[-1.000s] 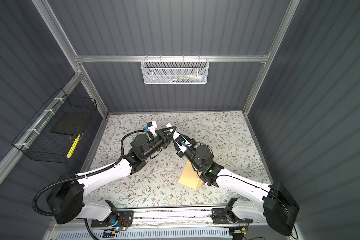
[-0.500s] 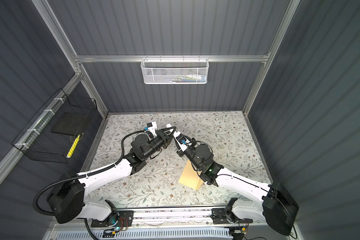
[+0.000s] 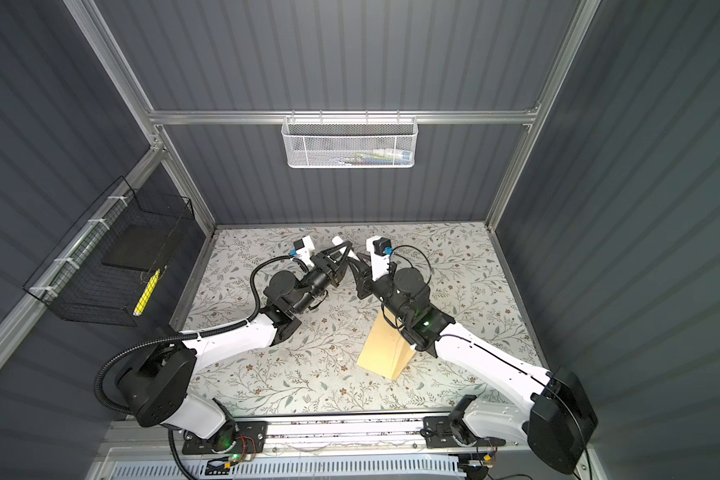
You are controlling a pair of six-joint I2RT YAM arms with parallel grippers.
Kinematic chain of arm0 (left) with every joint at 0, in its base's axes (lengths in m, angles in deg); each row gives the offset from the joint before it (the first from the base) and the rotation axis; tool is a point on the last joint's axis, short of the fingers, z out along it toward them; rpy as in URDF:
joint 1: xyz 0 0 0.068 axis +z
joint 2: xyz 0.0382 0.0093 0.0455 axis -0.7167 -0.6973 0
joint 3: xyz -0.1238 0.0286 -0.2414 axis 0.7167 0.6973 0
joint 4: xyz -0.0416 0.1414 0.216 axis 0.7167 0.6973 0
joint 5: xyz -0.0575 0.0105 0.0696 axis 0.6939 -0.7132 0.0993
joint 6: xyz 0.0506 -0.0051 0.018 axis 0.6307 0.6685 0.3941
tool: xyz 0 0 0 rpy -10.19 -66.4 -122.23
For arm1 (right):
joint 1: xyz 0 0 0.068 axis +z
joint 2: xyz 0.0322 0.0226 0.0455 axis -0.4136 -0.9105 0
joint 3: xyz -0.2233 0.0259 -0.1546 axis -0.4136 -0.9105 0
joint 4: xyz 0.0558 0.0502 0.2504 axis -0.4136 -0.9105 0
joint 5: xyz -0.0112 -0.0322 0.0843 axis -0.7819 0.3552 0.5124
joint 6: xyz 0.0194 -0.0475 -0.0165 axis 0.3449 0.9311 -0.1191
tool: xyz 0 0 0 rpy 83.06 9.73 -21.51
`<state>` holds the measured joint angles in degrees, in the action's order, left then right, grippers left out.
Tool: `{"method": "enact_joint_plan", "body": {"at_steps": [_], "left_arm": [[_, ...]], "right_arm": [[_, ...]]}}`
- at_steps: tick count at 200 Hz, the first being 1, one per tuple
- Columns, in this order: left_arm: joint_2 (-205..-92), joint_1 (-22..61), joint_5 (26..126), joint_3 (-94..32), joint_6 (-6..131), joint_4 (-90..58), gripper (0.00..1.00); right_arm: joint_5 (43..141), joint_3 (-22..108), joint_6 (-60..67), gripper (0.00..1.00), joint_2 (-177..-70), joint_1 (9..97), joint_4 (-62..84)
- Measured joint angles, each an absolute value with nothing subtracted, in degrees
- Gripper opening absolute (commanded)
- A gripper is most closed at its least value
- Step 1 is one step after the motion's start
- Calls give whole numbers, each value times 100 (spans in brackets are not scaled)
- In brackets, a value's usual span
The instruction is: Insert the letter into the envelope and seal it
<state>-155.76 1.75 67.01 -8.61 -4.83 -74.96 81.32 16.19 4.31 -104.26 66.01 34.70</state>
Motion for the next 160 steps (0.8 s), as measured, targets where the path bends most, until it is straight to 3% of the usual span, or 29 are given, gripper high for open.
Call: {"method": "enact_joint_plan", "body": {"at_steps": [41,69,98,115,160], "left_arm": [[-15978,202,6777,-1064,-448,-8633,0],[-16061,200,6891,-1123,-354,-8895,0],[-16061,158,7031,-1121,-37,-8884,0],[-16057,158,7075,-1121,79,-8886,0],[-15799,184,7068,-953,232,-8467,0]], "right_arm": [[8724,2255,-1696,21,-10422,6363,2712],[9172,2414,-2926,30,-10387,6192,2384],[9487,2410,-3990,50,-10273,6044,2189],[9575,2410,-4331,73,-10110,6026,2036],[9345,2497,-3510,95,-9165,6031,1184]]}}
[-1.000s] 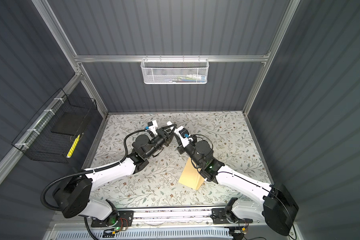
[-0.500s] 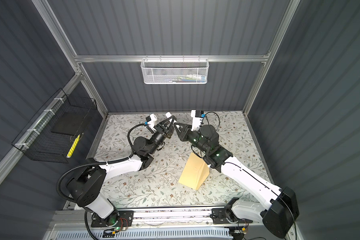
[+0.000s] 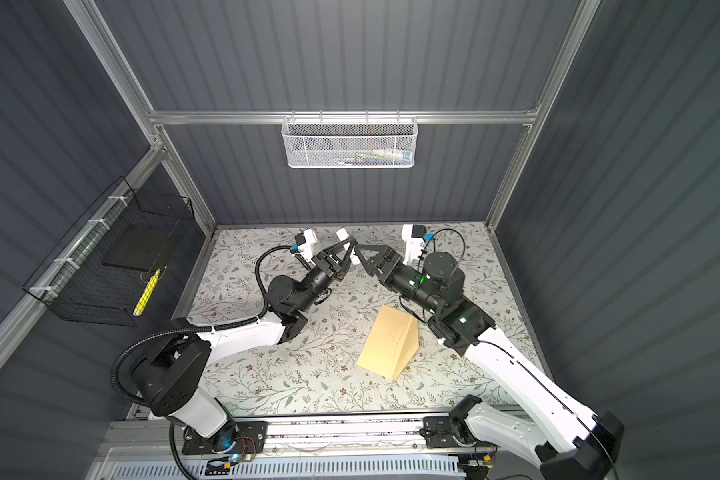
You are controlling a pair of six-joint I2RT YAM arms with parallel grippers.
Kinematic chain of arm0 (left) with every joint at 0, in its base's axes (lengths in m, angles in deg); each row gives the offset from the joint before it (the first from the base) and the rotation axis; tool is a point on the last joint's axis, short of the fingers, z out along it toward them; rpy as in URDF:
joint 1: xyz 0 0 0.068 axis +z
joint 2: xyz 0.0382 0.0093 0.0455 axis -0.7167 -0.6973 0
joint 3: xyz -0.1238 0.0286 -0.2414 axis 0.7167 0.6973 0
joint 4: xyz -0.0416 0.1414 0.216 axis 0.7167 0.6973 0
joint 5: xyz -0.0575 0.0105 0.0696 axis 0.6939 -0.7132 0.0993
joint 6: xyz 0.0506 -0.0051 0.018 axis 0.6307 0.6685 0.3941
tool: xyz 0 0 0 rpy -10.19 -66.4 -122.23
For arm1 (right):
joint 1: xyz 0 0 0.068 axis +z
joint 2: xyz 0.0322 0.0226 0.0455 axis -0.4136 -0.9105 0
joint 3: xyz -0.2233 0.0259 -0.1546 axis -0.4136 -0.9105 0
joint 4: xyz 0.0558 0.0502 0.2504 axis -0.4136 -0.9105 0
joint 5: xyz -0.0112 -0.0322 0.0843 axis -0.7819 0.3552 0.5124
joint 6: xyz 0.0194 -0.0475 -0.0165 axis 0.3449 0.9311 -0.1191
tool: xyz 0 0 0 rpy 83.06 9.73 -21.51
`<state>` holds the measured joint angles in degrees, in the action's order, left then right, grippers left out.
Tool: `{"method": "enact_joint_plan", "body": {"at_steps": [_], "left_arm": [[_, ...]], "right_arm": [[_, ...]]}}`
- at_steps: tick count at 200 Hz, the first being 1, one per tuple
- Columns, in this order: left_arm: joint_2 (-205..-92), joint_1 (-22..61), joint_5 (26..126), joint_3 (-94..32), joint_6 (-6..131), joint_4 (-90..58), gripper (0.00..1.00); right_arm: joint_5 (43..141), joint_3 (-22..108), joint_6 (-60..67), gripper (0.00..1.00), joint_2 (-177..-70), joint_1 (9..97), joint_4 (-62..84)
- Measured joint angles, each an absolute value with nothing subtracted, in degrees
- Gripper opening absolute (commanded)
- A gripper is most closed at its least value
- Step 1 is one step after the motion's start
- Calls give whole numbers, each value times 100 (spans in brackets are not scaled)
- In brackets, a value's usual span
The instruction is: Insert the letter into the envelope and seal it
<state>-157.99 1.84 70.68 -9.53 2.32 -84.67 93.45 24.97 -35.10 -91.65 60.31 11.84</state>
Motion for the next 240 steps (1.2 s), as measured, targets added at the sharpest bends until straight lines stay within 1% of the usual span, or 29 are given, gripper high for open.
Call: {"method": "enact_joint_plan", "body": {"at_steps": [22,61,85,113,135,161,187,240], "left_arm": [[-15480,245,7055,-889,247,-8043,0],[-14923,298,7051,-903,221,-7120,0],[-14776,300,7048,-977,158,-6552,0],[-14761,300,7051,-1077,55,-6126,0],[-14761,300,7051,-1088,-21,-5898,0],[-14763,300,7055,-1091,-104,-5813,0],[-14785,300,7073,-1095,-174,-5783,0],[-14846,300,7075,-1123,-220,-5752,0]], "right_arm": [[9207,2491,-2594,97,-8805,6031,976],[9017,1719,3,99,-8453,6188,1313],[8766,1330,1690,97,-8682,6400,1536],[8611,1042,2978,94,-9017,6498,2141],[8482,952,3498,89,-9257,6533,2664],[8394,954,3830,80,-9618,6555,3228],[8342,963,3928,70,-9926,6608,3702],[8298,1079,3917,60,-10271,6713,4108]]}}
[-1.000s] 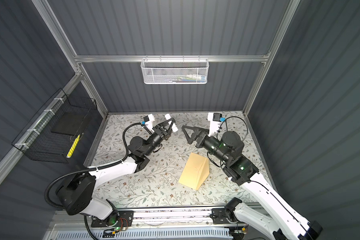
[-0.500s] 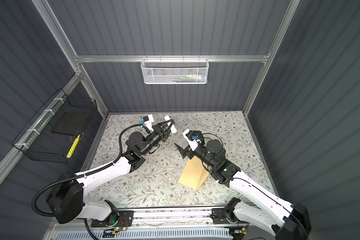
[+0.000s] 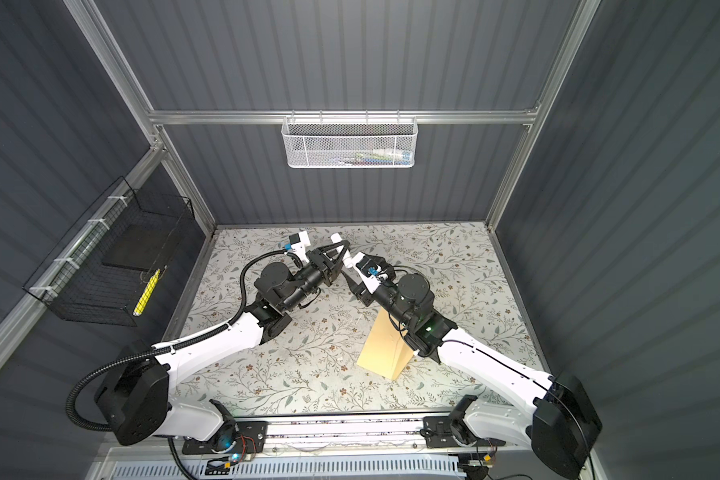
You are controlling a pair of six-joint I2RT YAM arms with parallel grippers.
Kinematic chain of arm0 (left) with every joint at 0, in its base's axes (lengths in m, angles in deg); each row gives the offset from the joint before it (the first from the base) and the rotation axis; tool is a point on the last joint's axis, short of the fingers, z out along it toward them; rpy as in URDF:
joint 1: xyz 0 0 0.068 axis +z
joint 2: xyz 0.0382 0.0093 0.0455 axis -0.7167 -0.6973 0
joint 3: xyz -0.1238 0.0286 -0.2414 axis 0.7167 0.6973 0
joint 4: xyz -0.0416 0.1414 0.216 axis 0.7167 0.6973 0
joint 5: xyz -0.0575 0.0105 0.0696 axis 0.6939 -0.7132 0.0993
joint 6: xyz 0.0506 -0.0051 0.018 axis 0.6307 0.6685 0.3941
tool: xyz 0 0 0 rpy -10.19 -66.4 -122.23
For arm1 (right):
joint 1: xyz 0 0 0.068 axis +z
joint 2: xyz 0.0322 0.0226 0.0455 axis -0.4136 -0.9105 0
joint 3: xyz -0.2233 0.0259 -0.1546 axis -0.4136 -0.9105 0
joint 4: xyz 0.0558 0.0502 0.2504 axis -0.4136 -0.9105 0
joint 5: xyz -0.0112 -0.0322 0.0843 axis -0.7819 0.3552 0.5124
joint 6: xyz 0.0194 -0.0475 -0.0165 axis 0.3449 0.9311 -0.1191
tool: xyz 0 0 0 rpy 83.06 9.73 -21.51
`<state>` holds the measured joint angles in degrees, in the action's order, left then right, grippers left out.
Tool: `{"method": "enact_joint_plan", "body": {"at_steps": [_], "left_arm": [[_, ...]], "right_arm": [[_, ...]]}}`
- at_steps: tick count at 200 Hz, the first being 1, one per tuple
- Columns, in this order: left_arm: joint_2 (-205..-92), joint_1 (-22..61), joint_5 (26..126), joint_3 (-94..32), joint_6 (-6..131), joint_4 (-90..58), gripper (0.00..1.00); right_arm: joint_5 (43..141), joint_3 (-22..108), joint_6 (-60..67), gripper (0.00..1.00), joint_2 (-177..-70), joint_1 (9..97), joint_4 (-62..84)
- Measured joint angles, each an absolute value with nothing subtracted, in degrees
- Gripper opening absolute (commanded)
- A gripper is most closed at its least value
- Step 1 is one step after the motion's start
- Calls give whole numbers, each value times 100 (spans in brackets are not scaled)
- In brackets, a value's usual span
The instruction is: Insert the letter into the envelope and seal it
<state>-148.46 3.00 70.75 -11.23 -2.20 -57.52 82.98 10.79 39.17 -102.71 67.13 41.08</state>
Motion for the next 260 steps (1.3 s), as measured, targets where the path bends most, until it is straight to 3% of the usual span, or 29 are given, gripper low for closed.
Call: {"method": "enact_joint_plan", "body": {"at_steps": [46,96,142,186,219,237,260], "left_arm": [[-14890,300,7075,-1123,-229,-5752,0],[-14901,302,7073,-1123,-231,-5754,0],[-14903,339,6979,-1123,-236,-5780,0],[-14953,346,6959,-1123,-251,-5907,0],[-15001,353,6902,-1123,-163,-6178,0],[-15001,350,6850,-1123,-39,-6353,0],[-15065,348,6832,-1121,123,-6703,0]], "right_arm": [[8156,1158,3819,44,-10333,6735,4194],[8141,1158,3740,35,-10374,6774,4189],[8021,1212,3649,17,-10437,6802,4187],[7946,1293,3301,16,-10455,6835,4095],[7863,1630,2276,14,-10455,6835,3593],[7997,1940,1185,12,-10455,6783,3120],[8482,2257,-708,18,-10455,6588,2642]]}}
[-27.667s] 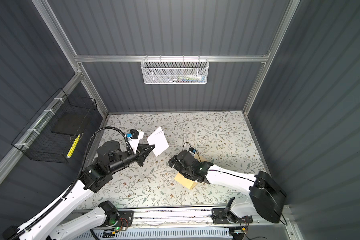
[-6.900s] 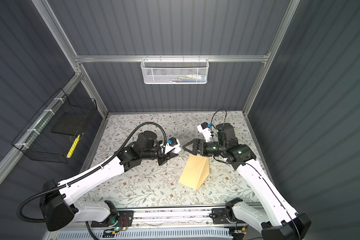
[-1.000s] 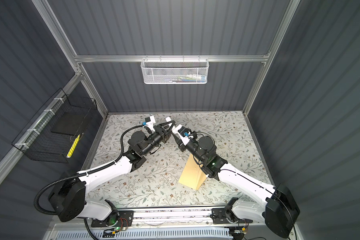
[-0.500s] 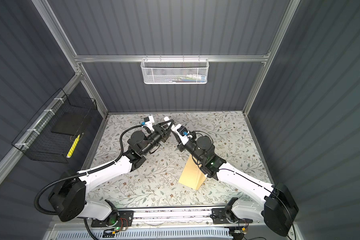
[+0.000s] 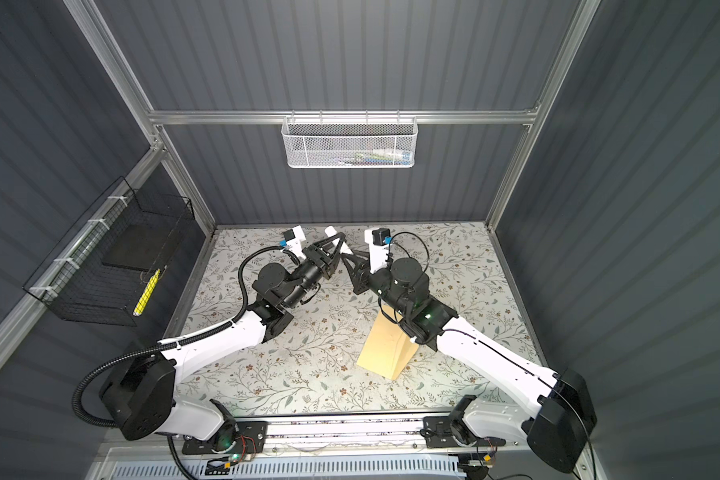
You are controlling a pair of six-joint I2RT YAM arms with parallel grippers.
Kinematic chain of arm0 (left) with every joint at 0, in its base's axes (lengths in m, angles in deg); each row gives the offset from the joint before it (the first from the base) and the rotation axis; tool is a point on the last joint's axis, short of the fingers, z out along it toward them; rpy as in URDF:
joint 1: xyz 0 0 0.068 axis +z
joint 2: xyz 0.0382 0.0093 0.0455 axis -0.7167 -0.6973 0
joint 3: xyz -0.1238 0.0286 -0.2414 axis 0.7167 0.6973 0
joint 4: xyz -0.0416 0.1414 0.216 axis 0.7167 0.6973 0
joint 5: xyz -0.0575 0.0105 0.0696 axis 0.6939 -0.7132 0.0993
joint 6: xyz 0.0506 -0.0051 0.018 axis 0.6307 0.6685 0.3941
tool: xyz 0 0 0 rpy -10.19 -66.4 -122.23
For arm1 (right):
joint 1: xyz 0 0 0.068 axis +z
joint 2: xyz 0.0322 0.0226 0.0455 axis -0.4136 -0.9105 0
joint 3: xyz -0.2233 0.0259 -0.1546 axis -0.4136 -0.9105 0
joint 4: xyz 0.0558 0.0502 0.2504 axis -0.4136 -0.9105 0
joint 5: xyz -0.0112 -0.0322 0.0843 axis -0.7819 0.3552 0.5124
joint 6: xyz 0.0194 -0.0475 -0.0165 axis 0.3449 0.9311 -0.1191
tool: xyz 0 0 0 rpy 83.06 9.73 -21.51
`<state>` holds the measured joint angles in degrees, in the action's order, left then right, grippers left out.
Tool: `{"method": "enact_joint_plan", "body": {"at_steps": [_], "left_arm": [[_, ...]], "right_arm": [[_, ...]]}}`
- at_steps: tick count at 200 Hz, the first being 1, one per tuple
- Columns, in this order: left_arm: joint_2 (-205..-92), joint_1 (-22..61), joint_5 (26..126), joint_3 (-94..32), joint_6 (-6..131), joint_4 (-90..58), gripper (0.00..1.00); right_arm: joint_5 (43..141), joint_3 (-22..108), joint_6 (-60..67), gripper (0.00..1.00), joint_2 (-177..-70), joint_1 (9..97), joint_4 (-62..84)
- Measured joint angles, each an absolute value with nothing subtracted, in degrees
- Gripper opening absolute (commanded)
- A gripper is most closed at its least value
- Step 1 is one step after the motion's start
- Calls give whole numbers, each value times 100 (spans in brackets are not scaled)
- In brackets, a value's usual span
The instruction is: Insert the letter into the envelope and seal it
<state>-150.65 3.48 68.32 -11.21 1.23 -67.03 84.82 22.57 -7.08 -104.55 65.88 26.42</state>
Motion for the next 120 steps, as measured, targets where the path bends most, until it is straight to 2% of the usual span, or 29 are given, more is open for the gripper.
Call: {"method": "enact_joint_plan", "body": {"at_steps": [57,75,93,120], "left_arm": [[-15677,333,6874,-1121,276,-7595,0],[-15679,337,6806,-1121,497,-7566,0],[-15679,381,6703,-1121,731,-7592,0],[-15642,274,6836,-1121,908,-7557,0]], "right_arm": [[9387,1940,-4860,19,-10494,6029,2933],[9594,1719,-5868,24,-10558,5928,3435],[9725,1643,-6578,36,-10636,5851,3741],[9870,1649,-6812,71,-10647,5701,3857]]}}
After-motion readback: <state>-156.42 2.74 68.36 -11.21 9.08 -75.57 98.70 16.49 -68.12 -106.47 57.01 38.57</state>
